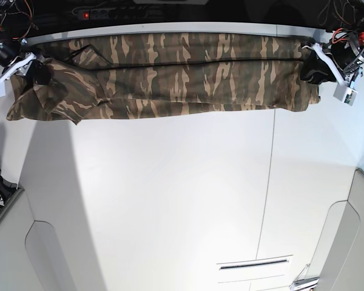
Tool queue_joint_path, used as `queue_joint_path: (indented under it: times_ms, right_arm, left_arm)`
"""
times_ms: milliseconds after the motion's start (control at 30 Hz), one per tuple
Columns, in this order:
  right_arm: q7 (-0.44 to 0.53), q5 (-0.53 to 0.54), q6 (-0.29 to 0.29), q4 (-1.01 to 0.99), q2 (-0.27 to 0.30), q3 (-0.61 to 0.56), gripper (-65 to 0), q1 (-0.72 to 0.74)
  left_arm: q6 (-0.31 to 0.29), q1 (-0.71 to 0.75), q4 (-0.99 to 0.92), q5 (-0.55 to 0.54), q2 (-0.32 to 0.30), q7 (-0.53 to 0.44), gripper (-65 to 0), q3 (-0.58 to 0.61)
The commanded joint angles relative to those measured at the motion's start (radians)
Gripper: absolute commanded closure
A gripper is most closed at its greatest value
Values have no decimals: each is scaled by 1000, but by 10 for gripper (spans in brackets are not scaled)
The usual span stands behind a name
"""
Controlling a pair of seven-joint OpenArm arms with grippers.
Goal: Fold the T-shirt properly
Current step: 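Lower the folded strip and adjust its ends with both grippers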
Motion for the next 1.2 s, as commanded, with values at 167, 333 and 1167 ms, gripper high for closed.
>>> queue_joint_path:
  times_ms: [167, 333, 1167]
  right_arm:
    - [4, 84, 4, 132, 16, 132, -193, 11]
    - [5, 87, 4, 154, 12, 138, -193, 54]
    - [158, -60, 4, -106, 17, -127, 0, 55]
  left_arm:
    - [24, 3, 16, -29, -14, -4, -223, -107]
    - [23, 3, 13, -48, -8, -27, -328, -113]
    - [-42, -89, -405, -112, 32, -106, -413, -110]
